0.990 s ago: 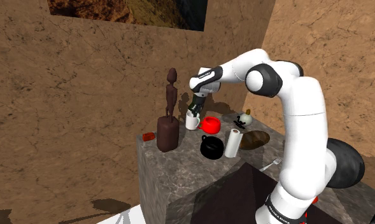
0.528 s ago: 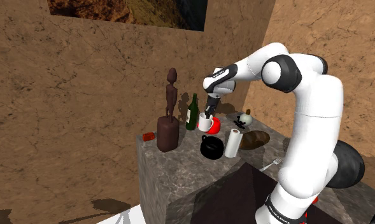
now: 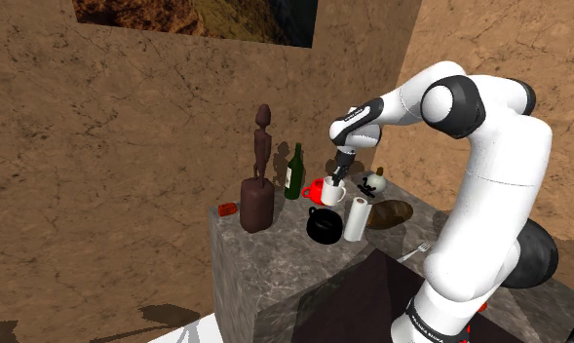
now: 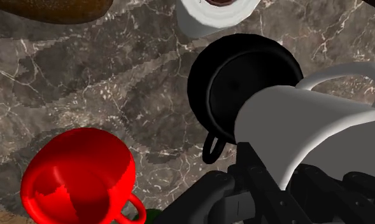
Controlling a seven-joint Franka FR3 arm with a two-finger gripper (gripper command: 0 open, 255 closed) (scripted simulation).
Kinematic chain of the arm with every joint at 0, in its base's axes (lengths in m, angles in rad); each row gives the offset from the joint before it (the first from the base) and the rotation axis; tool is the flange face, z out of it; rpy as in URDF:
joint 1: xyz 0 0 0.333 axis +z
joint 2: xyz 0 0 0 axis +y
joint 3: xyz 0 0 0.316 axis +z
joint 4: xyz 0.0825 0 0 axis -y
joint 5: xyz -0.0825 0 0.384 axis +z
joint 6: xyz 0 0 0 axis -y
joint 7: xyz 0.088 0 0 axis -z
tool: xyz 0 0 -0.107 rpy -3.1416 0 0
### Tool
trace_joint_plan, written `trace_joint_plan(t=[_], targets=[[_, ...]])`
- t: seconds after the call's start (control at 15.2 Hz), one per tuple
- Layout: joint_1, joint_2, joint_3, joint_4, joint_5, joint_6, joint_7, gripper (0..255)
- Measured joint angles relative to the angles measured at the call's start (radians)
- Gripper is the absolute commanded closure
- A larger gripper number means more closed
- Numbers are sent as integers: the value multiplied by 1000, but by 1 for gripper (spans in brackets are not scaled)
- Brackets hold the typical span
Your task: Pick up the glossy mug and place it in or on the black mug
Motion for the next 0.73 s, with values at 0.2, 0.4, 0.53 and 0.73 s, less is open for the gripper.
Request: trace_joint_plan(t=[0.2, 0.4, 0.53, 0.73], targets=[[-3, 21, 2, -15, 12, 34, -13, 255], [-6, 49, 7, -26, 27, 70, -25, 255], [-8, 67, 10, -30, 36, 91, -33, 255], [-10, 93, 16, -38, 51, 124, -43, 255]])
